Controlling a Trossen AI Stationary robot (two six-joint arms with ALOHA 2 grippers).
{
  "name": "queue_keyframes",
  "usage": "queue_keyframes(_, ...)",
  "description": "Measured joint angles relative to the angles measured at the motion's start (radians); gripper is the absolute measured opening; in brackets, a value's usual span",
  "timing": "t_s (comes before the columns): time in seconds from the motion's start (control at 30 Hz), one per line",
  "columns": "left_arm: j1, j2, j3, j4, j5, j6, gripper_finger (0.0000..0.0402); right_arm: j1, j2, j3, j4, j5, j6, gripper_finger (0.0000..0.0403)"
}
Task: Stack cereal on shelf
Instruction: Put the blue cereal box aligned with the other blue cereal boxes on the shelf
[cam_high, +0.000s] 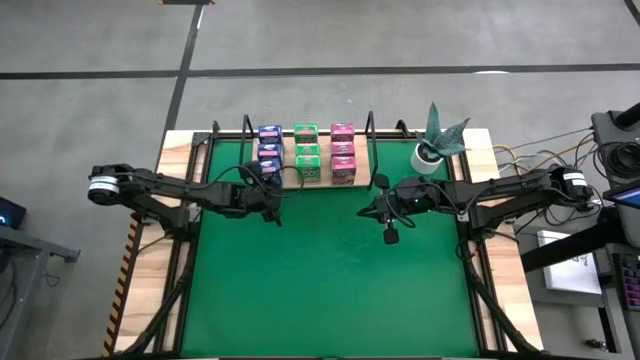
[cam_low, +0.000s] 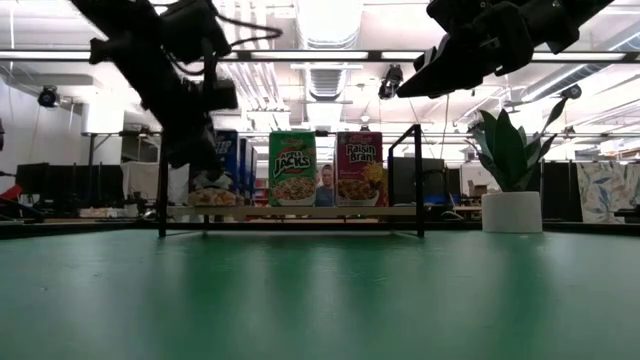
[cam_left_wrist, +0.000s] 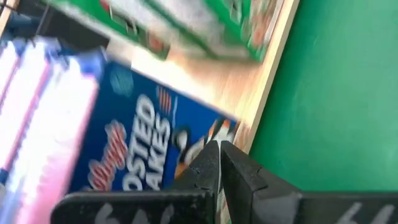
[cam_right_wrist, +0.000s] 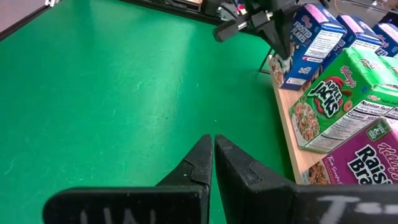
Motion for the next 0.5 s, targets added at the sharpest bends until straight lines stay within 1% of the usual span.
queue_keyframes(0.17,-0.043,-0.028,0.097,-0.041,0.0,0.037,0.0,0.0,0.0,0.0,-0.005,0.0,0.0,0.0009)
queue_keyframes(0.3,-0.066,-0.065,0.241,-0.166,0.003,0.092,0.0,0.0,0.0,-0.005,-0.006,0.0,0.008,0.0009)
queue_keyframes(0.37,-0.068,-0.079,0.33,-0.3,0.003,0.103,0.0,0.0,0.0,-0.006,-0.005,0.0,0.009,0.0009)
queue_keyframes(0.5,-0.051,-0.089,0.484,-0.662,0.002,0.101,0.0,0.0,0.0,-0.011,-0.006,0.0,0.011,0.0009)
